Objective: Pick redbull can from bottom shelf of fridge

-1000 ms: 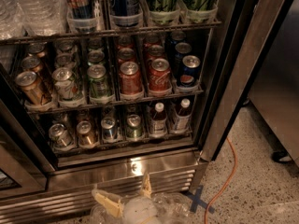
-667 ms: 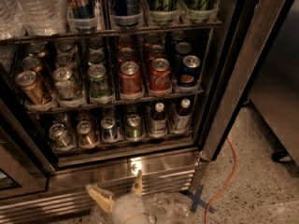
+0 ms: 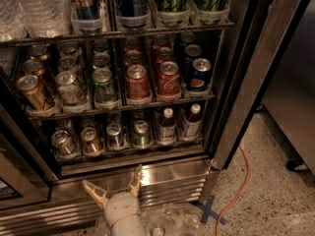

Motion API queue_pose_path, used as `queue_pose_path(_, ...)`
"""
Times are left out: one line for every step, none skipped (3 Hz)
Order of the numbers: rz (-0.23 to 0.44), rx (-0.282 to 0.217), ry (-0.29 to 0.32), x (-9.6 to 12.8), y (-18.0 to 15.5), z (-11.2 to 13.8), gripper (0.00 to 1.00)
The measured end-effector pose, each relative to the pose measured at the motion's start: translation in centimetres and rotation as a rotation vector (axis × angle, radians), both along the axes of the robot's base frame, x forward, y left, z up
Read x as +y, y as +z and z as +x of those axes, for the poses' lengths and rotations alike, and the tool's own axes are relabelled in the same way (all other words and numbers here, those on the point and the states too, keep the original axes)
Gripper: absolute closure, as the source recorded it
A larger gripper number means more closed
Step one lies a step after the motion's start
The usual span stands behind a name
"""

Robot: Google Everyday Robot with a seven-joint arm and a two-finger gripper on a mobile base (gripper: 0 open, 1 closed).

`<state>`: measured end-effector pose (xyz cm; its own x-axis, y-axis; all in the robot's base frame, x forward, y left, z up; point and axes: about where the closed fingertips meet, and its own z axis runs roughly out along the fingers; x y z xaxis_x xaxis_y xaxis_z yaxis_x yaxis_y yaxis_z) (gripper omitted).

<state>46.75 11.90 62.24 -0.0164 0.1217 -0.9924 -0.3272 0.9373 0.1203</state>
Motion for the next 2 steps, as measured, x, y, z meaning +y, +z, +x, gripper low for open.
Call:
queue_pose_path(0.0,0.0,0.0,0.0,0.0,0.0,0.0)
queue_pose_path(-0.016,-0.054,-0.013,0.6,0.7,1.5,0.0)
